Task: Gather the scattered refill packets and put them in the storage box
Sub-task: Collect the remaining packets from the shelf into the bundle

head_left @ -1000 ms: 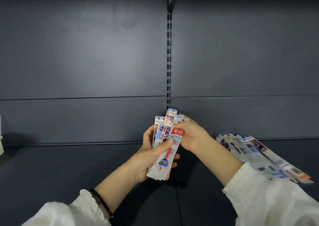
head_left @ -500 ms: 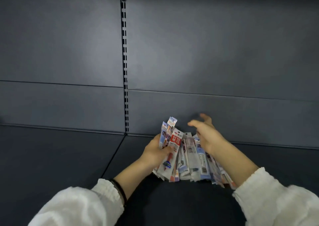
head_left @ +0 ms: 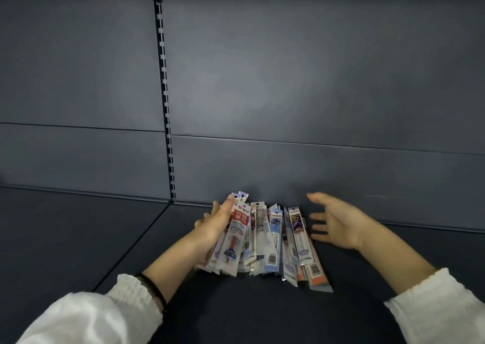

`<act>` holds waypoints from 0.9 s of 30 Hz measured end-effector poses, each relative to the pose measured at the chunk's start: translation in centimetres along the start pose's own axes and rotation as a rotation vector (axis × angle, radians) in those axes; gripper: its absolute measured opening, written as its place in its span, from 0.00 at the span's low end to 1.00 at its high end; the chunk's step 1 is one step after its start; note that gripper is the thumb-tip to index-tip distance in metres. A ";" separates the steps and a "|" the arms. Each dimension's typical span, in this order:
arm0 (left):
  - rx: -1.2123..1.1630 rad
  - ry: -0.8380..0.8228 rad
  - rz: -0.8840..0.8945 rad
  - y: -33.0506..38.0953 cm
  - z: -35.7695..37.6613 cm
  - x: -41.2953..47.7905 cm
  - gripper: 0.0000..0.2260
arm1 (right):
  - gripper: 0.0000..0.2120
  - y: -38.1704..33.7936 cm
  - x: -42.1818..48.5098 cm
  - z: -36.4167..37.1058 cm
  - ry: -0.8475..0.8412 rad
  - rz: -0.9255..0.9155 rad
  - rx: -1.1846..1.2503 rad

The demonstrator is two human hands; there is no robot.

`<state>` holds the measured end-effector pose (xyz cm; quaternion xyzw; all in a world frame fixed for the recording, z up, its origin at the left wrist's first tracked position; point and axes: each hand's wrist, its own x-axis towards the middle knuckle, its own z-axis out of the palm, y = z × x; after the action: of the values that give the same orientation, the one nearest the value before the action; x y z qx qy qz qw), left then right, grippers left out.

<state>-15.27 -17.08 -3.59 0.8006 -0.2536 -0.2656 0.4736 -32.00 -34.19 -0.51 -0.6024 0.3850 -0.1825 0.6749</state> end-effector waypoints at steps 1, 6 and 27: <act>-0.035 -0.017 -0.032 -0.1 0.5 0.2 0.40 | 0.32 0.1 0.0 0.0 -0.030 0.028 0.047; -0.286 -0.107 -0.126 -2.6 2.8 6.5 0.54 | 0.31 0.5 -0.4 2.4 -0.096 0.005 0.062; -0.401 0.016 0.320 0.1 5.1 -1.3 0.12 | 0.34 1.1 0.9 8.0 -0.037 -0.081 -0.028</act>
<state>-19.60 -19.45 -5.40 0.6425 -0.3154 -0.2258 0.6609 -25.77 -29.21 -1.98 -0.6303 0.3505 -0.1931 0.6653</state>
